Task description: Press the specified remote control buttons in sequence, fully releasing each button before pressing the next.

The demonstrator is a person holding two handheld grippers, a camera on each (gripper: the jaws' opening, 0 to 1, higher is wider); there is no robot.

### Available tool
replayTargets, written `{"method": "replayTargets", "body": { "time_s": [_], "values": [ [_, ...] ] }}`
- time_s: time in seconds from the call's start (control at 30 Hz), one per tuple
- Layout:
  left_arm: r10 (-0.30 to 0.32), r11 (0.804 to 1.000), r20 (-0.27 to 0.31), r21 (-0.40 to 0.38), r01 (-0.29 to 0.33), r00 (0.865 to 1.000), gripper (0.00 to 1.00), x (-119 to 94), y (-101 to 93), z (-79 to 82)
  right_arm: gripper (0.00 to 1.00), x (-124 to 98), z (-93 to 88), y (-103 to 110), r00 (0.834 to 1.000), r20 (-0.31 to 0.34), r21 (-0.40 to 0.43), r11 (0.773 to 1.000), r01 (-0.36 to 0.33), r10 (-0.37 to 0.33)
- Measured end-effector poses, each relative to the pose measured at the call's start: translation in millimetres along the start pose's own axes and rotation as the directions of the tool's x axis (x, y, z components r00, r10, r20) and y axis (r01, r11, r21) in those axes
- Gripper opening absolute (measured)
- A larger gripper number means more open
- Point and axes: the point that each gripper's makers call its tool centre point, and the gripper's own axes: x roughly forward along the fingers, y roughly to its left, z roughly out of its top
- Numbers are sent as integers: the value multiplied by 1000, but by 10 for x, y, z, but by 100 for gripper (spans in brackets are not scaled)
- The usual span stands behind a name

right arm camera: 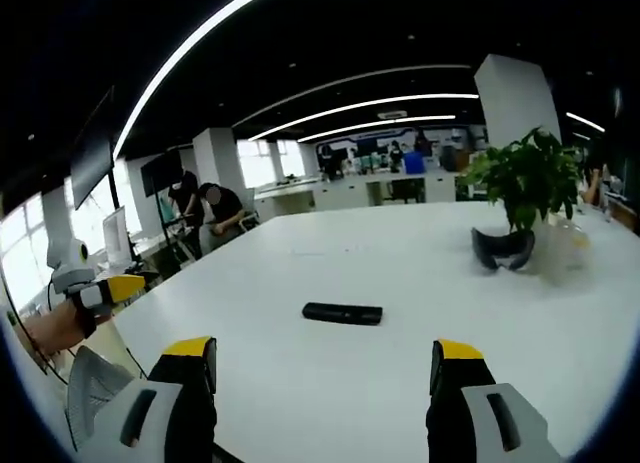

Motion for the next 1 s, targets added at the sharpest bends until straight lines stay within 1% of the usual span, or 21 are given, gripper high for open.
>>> {"method": "replayTargets", "body": {
  "time_s": [0.23,0.4,0.73,0.9,1.0],
  "values": [
    [-2,1000,4,5,2,1000,98,8,-2,29,87,-2,-9,0,1000,-1,4,1000,0,0],
    [-3,1000,1,6,3,1000,98,16,6,20,87,0,-44,-9,1000,-15,16,1000,-7,7],
    [-6,1000,9,6,6,1000,98,35,9,39,87,-7,-30,-17,1000,-15,14,1000,-7,7],
    [-5,1000,15,-4,5,1000,98,15,28,13,87,12,-44,23,999,-36,-8,1000,-15,14],
    [-12,1000,14,-25,12,1000,97,12,33,-25,87,11,-21,50,999,-35,-21,1000,-14,14]
  ]
}}
